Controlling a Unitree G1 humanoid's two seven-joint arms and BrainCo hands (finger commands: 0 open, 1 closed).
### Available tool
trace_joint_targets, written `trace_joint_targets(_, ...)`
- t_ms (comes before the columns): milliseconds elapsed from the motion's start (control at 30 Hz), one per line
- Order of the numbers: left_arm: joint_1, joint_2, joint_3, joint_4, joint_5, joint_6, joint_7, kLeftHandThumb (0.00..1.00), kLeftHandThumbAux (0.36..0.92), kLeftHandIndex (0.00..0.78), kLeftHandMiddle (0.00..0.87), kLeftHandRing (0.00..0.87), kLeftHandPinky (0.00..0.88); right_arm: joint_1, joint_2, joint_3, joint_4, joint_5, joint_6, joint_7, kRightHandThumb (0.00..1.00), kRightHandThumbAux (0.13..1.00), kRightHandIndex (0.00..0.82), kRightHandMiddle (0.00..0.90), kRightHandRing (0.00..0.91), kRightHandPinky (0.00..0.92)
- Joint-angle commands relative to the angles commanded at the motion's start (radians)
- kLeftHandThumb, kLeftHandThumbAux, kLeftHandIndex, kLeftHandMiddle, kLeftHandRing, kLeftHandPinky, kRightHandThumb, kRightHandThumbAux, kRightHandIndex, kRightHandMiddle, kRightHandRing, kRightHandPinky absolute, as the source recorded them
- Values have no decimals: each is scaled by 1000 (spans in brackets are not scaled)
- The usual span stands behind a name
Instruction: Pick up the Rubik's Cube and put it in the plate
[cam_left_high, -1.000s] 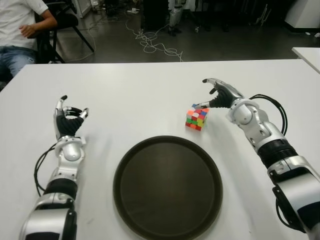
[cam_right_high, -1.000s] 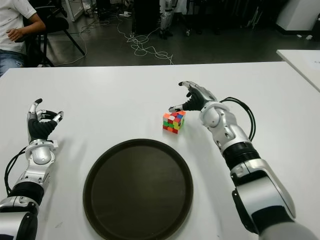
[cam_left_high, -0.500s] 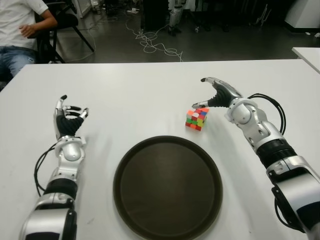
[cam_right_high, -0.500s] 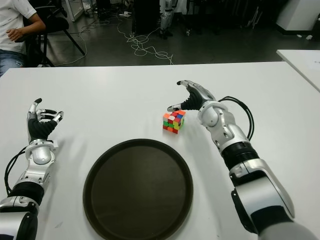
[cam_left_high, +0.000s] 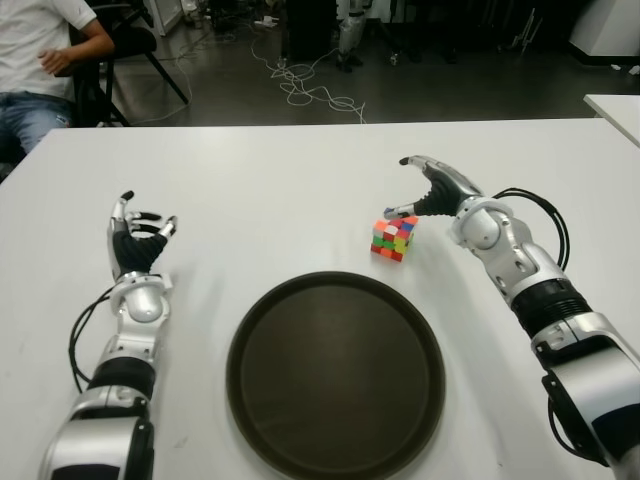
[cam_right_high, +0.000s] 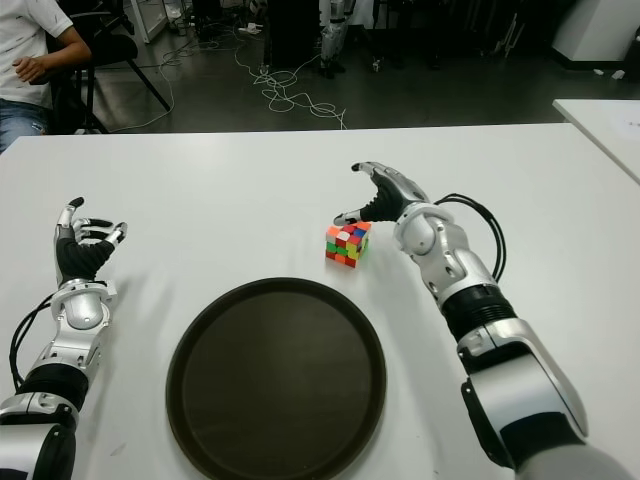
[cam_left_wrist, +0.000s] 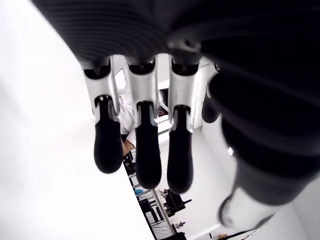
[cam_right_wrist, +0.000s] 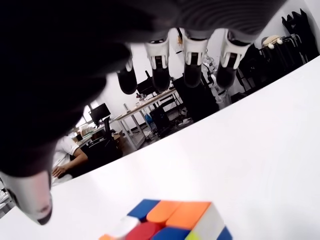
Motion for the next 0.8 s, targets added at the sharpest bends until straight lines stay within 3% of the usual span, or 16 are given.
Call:
trace_joint_targets(267,-2,1,0,2,0,-3,-2,304,763,136,314,371,414,4,1,16,-2,-3,-15,0,0,637,41,119,187,189)
trace_joint_targets(333,-1,1,0,2,-1,-4,-6,288,761,132,342,382,418,5,1,18,0,-4,-19,0,0,644,37,129,217,262)
trace_joint_targets(467,0,2,-1,1,1,-5,-5,285,762,138,370,411,443,6,2,27,-3,-10,-19,6,0,658,26,126,242,297)
trace_joint_targets(667,2,4,-3,-2,4,-4,-6,290,773,137,408,468,514,18,8,45,-33,-18,11,38,0,683,3,100,191,281)
trace_joint_targets(800,0,4,-3,0,5,1,-5,286,779,135,386,450,518,29,13,48,-56,-11,28,68,0,698,0,83,157,260)
